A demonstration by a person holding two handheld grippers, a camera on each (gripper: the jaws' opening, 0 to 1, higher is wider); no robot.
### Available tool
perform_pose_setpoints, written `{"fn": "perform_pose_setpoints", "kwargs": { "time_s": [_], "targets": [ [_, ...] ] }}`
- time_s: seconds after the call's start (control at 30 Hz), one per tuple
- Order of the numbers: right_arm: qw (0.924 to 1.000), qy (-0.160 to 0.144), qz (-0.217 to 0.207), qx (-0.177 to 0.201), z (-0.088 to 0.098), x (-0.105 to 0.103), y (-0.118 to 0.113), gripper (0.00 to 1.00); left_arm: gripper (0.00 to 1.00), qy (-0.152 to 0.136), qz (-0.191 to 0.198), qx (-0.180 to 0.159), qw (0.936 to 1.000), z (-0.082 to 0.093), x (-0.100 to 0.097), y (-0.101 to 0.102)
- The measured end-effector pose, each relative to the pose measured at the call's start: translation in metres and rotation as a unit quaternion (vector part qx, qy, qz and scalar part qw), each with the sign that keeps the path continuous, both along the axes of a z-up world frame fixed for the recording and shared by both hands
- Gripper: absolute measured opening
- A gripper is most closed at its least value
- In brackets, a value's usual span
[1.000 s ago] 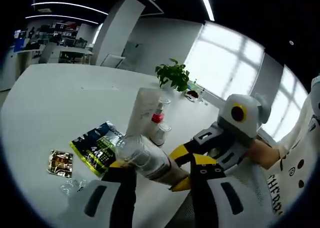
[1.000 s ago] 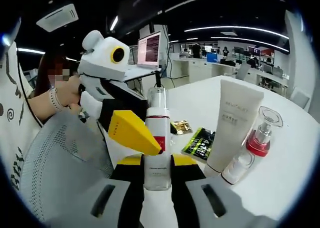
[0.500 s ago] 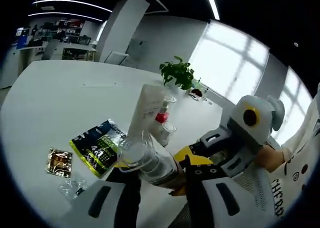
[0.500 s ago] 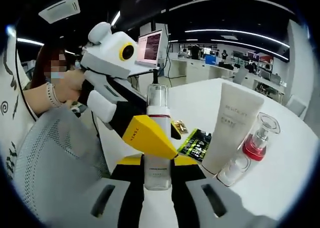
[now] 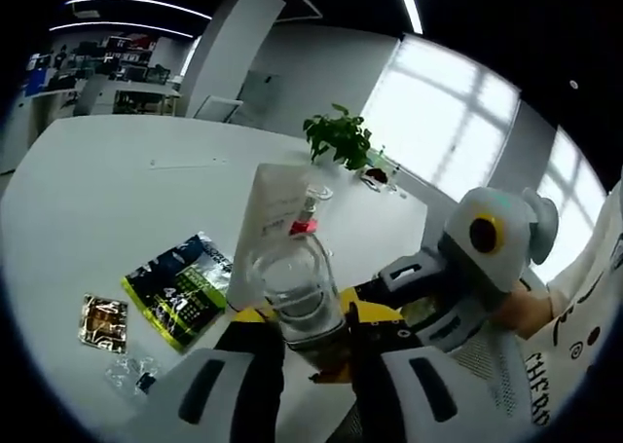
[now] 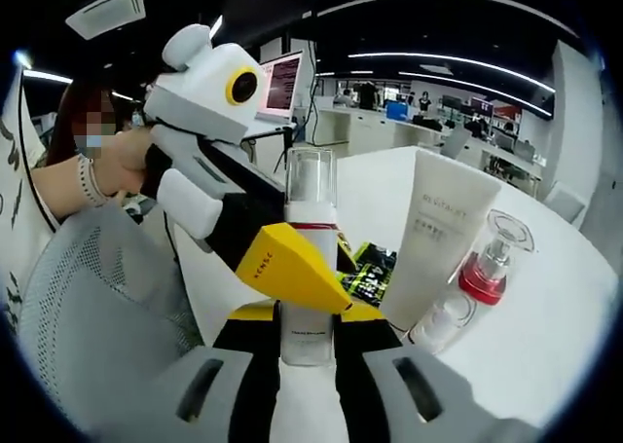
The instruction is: Arrange the skincare products in the storage area until every visible bottle or jar stands upright without overlapping.
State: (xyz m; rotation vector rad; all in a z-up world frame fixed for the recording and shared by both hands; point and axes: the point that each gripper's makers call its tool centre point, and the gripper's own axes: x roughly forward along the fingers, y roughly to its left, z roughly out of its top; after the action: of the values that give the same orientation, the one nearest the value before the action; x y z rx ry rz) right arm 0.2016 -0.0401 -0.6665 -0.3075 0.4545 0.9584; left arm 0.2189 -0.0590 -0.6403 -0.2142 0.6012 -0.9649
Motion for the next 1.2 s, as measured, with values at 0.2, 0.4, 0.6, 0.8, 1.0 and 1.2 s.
{"fn": "perform_pose_setpoints", "kwargs": {
  "time_s": [0.2, 0.4, 0.6, 0.8, 1.0, 1.2],
  "targets": [
    [0.9997, -0.011, 0.0, -0.024, -0.004, 0.003, -0.003, 0.21, 0.18, -0.005, -0.02, 0.02, 0.9996, -0.004, 0.003, -0.004],
    [0.9992, -0.009, -0.003, -0.038, -0.008, 0.004, -0.008, 0.2, 0.18, -0.039, -0.027, 0.068, 0.9965, -0.01, 0.006, -0.005],
    [0.9993, -0.009, -0.005, -0.036, -0.007, 0.005, -0.009, 0.19, 0.18, -0.055, -0.029, 0.118, 0.991, -0.022, 0.015, 0.004],
    [0.9991, -0.012, -0.005, -0.04, -0.007, 0.005, -0.01, 0.19, 0.18, -0.057, -0.034, 0.151, 0.9864, -0.033, 0.021, 0.008],
    [0.9998, -0.009, -0.011, -0.015, 0.0, 0.007, -0.01, 0.19, 0.18, -0.055, -0.04, 0.178, 0.9816, -0.046, 0.023, 0.011],
    [0.9996, -0.018, -0.023, -0.002, 0.006, 0.009, -0.012, 0.19, 0.18, -0.054, -0.047, 0.19, 0.9791, -0.053, 0.026, 0.011]
  ]
}}
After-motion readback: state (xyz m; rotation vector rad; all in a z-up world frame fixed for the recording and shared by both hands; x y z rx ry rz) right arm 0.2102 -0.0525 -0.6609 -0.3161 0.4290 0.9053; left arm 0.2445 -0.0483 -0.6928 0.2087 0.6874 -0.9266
